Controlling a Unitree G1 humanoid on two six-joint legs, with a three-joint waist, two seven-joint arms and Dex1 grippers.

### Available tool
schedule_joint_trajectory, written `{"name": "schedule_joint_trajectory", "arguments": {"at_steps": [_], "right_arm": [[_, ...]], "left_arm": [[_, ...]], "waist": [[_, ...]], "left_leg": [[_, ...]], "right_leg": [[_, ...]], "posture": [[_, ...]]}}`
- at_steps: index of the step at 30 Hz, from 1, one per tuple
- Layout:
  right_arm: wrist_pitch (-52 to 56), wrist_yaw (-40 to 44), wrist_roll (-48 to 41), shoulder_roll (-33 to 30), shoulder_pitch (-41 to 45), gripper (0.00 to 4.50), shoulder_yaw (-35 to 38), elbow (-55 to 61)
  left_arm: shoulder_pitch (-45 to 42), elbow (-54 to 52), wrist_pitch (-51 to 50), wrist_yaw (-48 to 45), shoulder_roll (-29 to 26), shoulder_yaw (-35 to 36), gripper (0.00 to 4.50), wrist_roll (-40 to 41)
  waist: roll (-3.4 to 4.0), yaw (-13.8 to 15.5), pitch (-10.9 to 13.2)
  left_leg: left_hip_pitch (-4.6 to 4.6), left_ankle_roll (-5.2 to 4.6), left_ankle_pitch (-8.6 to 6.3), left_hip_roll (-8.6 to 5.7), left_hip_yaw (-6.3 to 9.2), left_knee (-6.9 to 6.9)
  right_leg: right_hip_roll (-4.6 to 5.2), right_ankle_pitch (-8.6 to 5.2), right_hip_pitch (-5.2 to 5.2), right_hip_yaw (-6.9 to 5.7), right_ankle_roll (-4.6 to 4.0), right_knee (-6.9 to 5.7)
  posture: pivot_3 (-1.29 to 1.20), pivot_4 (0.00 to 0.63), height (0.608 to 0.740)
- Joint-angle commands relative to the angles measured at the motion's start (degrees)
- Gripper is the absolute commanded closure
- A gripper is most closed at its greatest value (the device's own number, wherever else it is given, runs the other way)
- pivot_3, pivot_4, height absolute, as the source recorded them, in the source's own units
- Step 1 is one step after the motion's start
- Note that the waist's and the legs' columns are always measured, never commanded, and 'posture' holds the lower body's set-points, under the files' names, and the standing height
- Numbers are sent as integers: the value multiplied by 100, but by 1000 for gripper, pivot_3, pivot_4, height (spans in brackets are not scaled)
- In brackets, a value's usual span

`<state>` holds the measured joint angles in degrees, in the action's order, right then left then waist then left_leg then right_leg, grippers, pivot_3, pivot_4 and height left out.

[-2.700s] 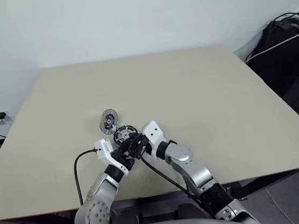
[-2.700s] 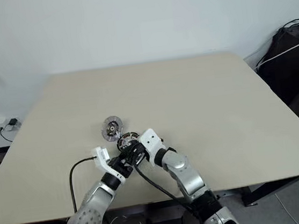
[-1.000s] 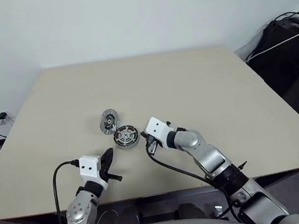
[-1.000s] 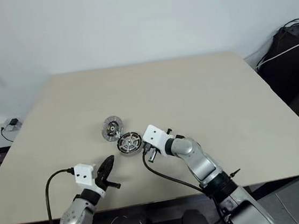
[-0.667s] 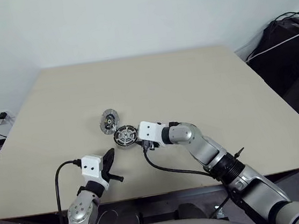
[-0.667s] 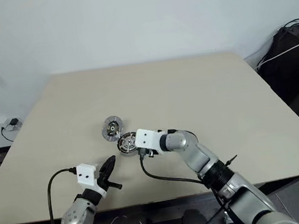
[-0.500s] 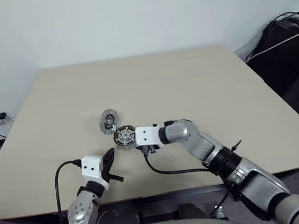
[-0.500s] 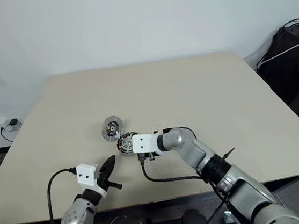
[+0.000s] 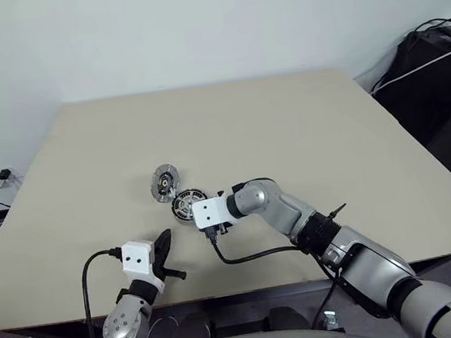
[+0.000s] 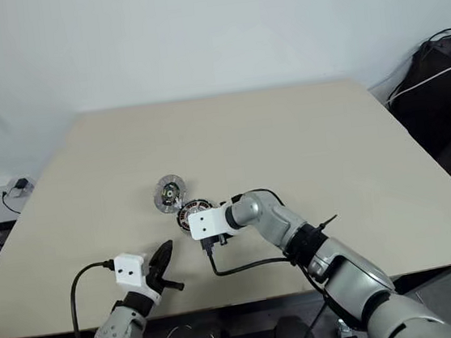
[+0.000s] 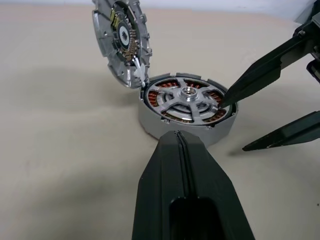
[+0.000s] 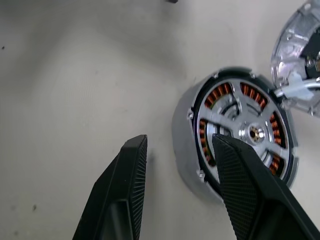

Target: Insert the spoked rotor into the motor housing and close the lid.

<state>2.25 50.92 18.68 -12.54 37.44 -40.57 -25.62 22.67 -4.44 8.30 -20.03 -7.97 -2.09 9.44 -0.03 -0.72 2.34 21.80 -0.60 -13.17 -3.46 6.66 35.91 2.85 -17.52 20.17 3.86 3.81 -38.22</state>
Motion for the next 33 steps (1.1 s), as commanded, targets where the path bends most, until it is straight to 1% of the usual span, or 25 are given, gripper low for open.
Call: {"name": "schedule_joint_trajectory", "arguments": {"at_steps": [1, 11, 18, 19, 20, 25, 33], "right_arm": [[-164, -31, 12, 81, 227, 2272, 188, -76], [-218, -188, 108, 293, 390, 2272, 300, -778], [-240, -173, 183, 331, 418, 2272, 316, -909], [-241, -169, 187, 330, 411, 2655, 317, -898], [-244, -166, 191, 331, 406, 2882, 319, -890], [-267, -214, 186, 346, 344, 4472, 369, -821], [-165, -322, 85, 306, 121, 4491, 542, -475]], "left_arm": [[-23, -112, 153, 36, 31, 26, 4500, -1], [-9, -144, 117, 43, 89, -9, 4500, 20], [-14, -160, 90, 43, 121, -9, 4500, 36], [-11, -161, 87, 44, 124, -8, 4500, 39], [-10, -161, 83, 45, 126, -8, 4500, 40], [-30, -134, 55, 43, 137, -23, 4500, 42], [-66, -121, 1, 33, 144, -26, 4500, 71]], "waist": [[0, 0, 0], [2, -9, -1], [4, -24, -2], [4, -24, -2], [4, -25, -2], [5, -32, -4], [5, -40, -4]], "left_leg": [[0, 0, 0, 0, 0, 0], [-3, 2, 2, 0, 0, 2], [-9, 6, 4, 0, 0, 4], [-10, 7, 5, 0, 0, 4], [-11, 7, 6, 0, 0, 5], [-15, 12, 10, 1, 1, 6], [-15, 14, 14, 0, 3, 6]], "right_leg": [[0, 0, 0, 0, 0, 0], [-2, 1, 1, 1, -1, -10], [-3, 0, 1, 2, -2, -23], [-3, 0, 1, 2, -2, -27], [-3, 0, 1, 2, -3, -30], [-4, -2, 2, 2, -6, -41], [-4, -4, 6, 1, -9, -49]], "posture": [[0, 0, 740], [0, 0, 740], [0, 0, 740], [0, 0, 740], [0, 0, 740], [0, 0, 740], [0, 0, 740]]}}
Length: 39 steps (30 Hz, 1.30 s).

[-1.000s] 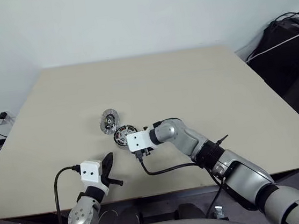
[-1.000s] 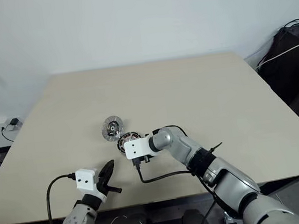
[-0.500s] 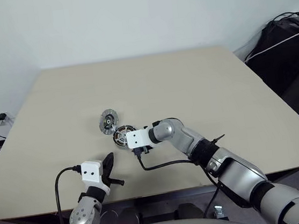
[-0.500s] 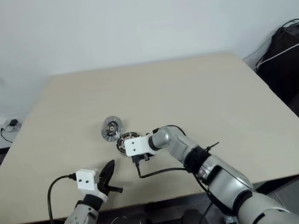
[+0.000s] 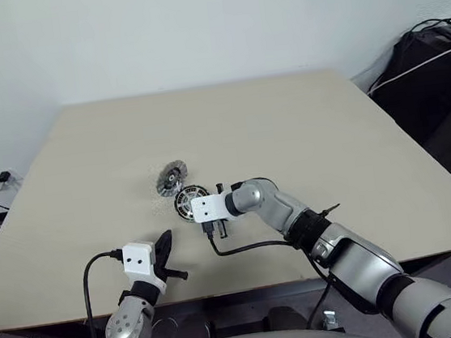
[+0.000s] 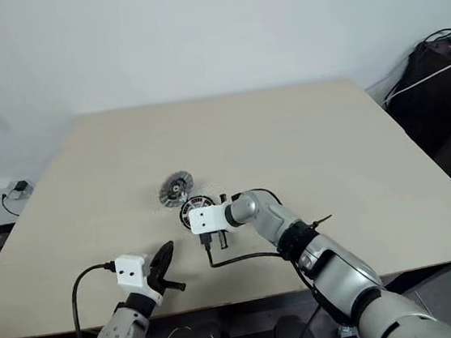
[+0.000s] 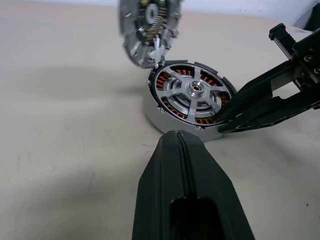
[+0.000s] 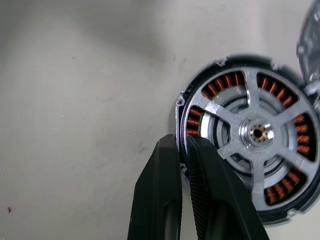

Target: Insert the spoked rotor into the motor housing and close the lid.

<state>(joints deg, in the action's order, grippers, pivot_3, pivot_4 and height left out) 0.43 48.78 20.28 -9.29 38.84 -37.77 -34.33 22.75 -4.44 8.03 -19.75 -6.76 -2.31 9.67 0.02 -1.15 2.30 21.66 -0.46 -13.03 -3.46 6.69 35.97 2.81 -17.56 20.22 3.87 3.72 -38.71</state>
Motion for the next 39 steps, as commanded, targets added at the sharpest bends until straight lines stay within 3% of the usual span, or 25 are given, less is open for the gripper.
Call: {"name": "schedule_joint_trajectory", "arguments": {"at_steps": [1, 17, 30, 39], "right_arm": [[53, -143, -89, -28, -62, 4491, 298, 464], [1682, 328, -688, -1290, -1909, 4491, 1052, 3999], [3661, -757, -872, -865, -3323, 4491, 1390, 5685], [4444, -1213, -1164, -578, -3463, 4491, 1357, 6044]], "left_arm": [[-81, -118, 19, 5, 25, -7, 4500, 48], [-239, -2, -159, -104, 0, -60, 4500, 81], [-280, 39, -243, -171, -12, -44, 4500, 107], [-330, 77, -277, -203, -32, -51, 4500, 103]], "waist": [[-1, 6, 0], [-8, 53, 5], [-17, 66, 10], [-21, 59, 13]], "left_leg": [[0, 0, 0, 0, 0, 0], [6, -1, -1, 1, 0, 0], [10, 3, -4, 0, 0, 2], [11, 19, -12, 1, 1, 2]], "right_leg": [[0, 0, 0, 0, 0, 0], [7, -4, 3, -2, -1, 2], [32, -17, 4, -3, 20, 2], [34, -23, 4, -4, 30, 2]], "posture": [[0, 0, 740], [0, 0, 740], [0, 0, 740], [0, 0, 740]]}}
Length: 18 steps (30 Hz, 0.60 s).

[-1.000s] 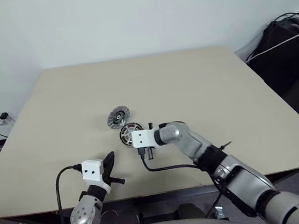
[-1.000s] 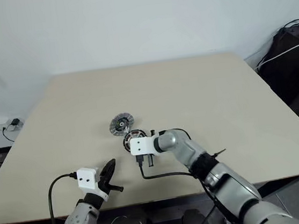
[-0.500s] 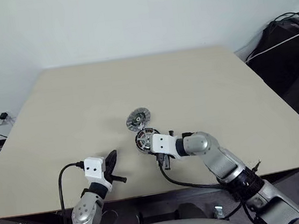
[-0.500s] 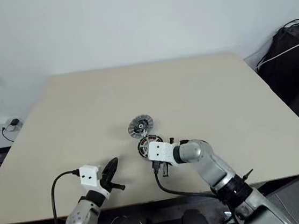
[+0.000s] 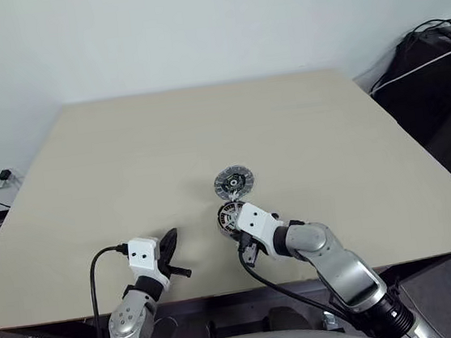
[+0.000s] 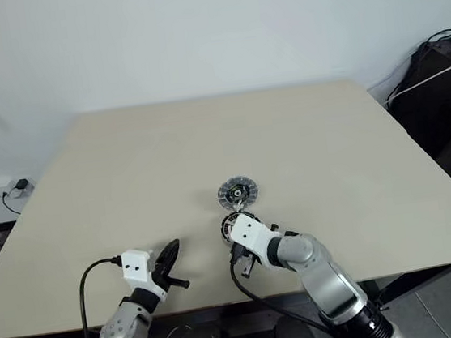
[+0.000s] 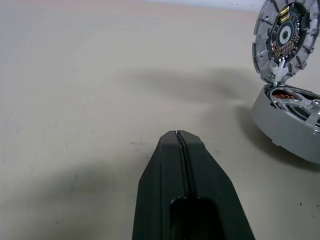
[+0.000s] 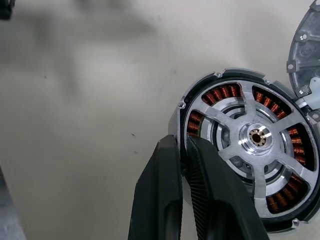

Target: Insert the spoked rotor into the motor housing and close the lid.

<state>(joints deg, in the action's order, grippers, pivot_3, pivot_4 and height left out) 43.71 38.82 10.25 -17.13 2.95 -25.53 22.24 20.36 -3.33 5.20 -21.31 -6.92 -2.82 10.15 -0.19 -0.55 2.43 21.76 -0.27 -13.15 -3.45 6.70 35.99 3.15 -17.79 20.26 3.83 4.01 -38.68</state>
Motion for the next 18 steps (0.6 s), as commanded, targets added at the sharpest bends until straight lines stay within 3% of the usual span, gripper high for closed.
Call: {"name": "schedule_joint_trajectory", "arguments": {"at_steps": [1, 4, 10, 15, 18], "right_arm": [[193, -260, -227, 282, 149, 4491, 132, 373], [348, -390, -372, 433, 215, 4491, 113, 246], [336, -486, -603, 498, 304, 2603, -2, 91], [-229, -190, -868, 270, 592, 2603, -2, 302], [-1219, 41, -591, -320, 834, 2603, -172, 218]], "left_arm": [[-98, -29, 2, -50, -18, 0, 4500, 55], [-120, -12, -7, -47, -16, -2, 4500, 50], [-109, -22, -20, -35, -13, -9, 4500, 43], [-100, -28, -43, -30, -9, -10, 4500, 36], [-102, -32, -48, -30, -5, -13, 4500, 35]], "waist": [[-1, -3, 1], [-3, -4, 2], [-9, -5, -2], [-9, -9, -2], [-9, -9, -2]], "left_leg": [[0, 0, 0, 0, 0, 0], [0, -1, 0, 0, 0, 0], [0, 0, 0, 0, 2, 0], [0, 1, -1, 0, 1, 0], [0, 0, 0, -1, 1, 1]], "right_leg": [[0, 0, 0, 0, 0, 0], [0, 0, 1, 0, 0, 0], [-1, 0, -1, -2, 0, 1], [0, 0, -1, -2, 0, 2], [0, 0, -3, -3, 1, 3]], "posture": [[0, 0, 740], [0, 0, 740], [0, 0, 740], [0, 0, 740], [0, 0, 740]]}}
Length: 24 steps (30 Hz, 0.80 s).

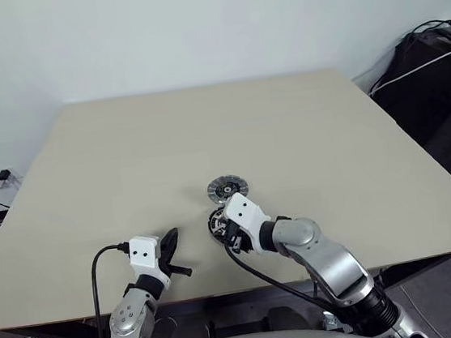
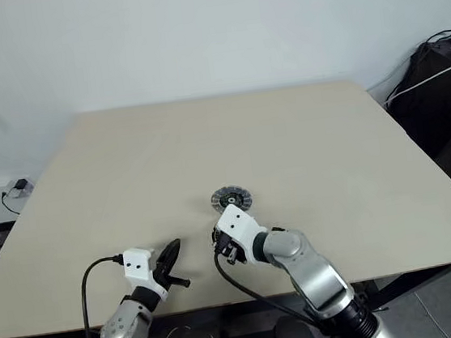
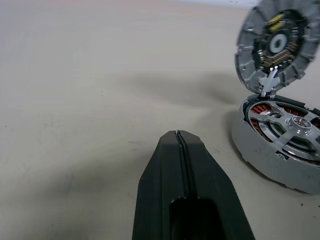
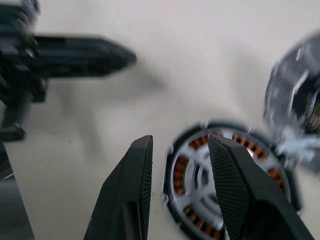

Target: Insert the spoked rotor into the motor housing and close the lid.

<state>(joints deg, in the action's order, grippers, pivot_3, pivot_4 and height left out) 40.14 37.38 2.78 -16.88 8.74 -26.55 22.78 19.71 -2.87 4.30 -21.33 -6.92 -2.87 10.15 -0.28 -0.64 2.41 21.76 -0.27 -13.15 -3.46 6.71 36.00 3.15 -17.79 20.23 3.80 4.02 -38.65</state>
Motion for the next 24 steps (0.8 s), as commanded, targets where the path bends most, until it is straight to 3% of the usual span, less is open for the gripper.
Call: {"name": "schedule_joint_trajectory", "arguments": {"at_steps": [1, 9, 16, 24], "right_arm": [[-1134, 237, 254, -531, 313, 2603, -121, 75], [-3686, 727, 896, -1661, 781, 2603, -430, -1304], [-4473, 1705, 1018, -2113, 1119, 2603, -588, -1896], [-4871, 2080, 1356, -2015, 1422, 2603, -709, -2532]], "left_arm": [[-37, -77, 43, -27, -5, -9, 4500, 35], [-29, -88, 54, -9, 7, -11, 4500, 26], [-10, -89, 77, 28, 35, 7, 4500, 26], [-13, -72, 109, 48, 69, 4, 4500, 24]], "waist": [[0, 0, 0], [-8, 5, -1], [-12, 8, 1], [-13, 20, 1]], "left_leg": [[0, 0, 0, 0, 0, 0], [0, -17, 10, -1, 0, 0], [-1, -22, 10, 0, 0, 0], [-1, -23, 11, -1, -1, 4]], "right_leg": [[0, 0, -1, -2, 0, 2], [0, 1, -6, -6, 1, 11], [-1, 3, -9, -5, 0, 12], [-3, 20, -11, -5, -24, 12]], "posture": [[0, 0, 740], [0, 0, 740], [0, 0, 740], [0, 0, 740]]}}
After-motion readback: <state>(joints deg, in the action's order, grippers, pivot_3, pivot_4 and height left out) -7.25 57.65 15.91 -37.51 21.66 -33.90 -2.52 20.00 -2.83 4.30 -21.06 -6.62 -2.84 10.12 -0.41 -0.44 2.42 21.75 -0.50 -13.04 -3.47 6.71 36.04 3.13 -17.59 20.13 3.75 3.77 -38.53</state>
